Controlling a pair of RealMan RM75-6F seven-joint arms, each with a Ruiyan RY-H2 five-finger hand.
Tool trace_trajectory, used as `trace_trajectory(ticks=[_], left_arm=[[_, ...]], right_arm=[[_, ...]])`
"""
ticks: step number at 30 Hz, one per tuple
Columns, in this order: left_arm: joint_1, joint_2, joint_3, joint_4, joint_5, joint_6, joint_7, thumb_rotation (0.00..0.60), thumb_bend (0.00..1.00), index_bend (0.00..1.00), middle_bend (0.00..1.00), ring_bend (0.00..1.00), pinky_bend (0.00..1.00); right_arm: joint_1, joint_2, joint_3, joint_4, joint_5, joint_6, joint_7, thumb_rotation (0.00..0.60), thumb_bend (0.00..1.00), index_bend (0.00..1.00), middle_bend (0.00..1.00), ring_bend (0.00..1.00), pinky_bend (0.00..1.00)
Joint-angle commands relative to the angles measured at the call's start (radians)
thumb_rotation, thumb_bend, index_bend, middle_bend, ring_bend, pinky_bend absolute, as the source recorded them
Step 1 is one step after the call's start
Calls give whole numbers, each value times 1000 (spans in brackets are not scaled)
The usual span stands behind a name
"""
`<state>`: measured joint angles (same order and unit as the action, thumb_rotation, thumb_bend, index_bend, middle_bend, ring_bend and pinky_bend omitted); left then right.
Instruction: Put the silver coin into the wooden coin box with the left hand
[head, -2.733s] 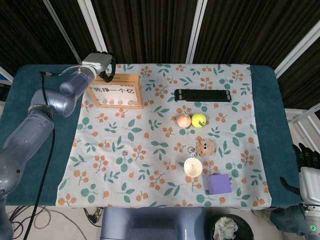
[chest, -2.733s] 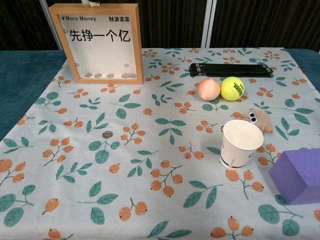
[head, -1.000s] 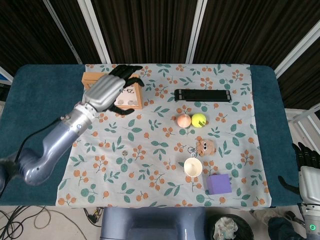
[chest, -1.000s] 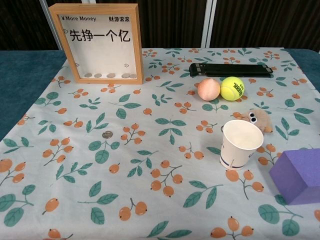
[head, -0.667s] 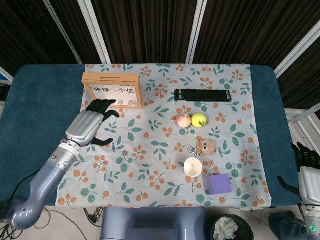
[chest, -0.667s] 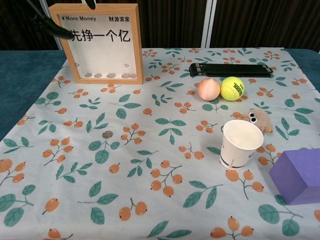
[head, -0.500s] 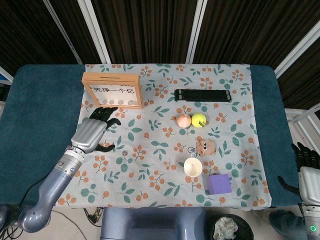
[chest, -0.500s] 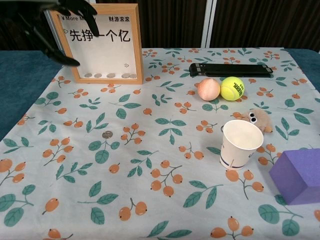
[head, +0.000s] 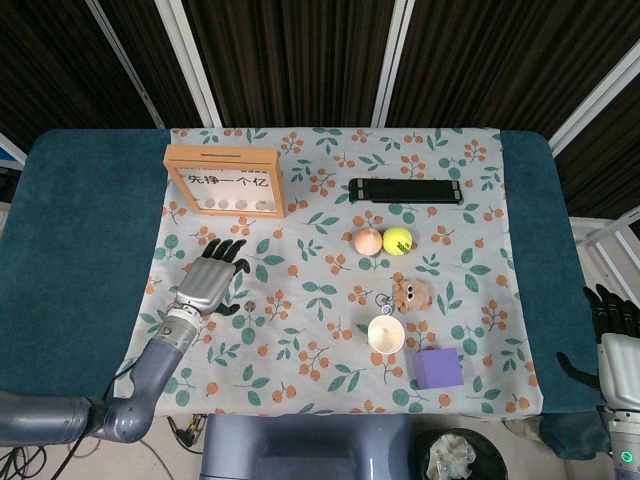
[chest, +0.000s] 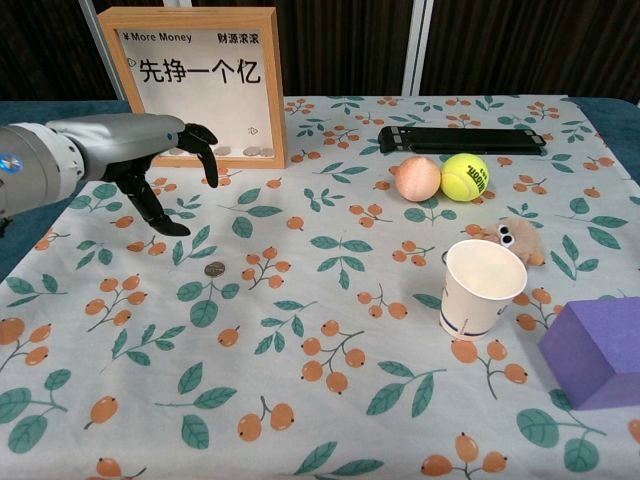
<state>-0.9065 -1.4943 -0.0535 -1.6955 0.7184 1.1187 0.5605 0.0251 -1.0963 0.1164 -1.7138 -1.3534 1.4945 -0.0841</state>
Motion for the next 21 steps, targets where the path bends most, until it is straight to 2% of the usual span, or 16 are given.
trace_trajectory(ticks=[1, 11, 21], left_arm=[[-5, -52, -2, 74, -13, -43, 3, 600, 167, 361, 15, 0, 0], [2, -120, -2, 193, 9, -102, -14, 600, 170, 364, 15, 0, 0], [7, -173, -10, 260, 62, -96, 3, 600, 162, 361, 16, 0, 0]], right_arm=[[0, 0, 1, 0, 4, -1, -2, 600, 261, 21, 1, 0, 0], [2, 5, 0, -4, 5, -8, 0, 600, 262, 21, 1, 0, 0], [1, 9, -1, -6, 8, -12, 6, 600, 261, 21, 1, 0, 0]])
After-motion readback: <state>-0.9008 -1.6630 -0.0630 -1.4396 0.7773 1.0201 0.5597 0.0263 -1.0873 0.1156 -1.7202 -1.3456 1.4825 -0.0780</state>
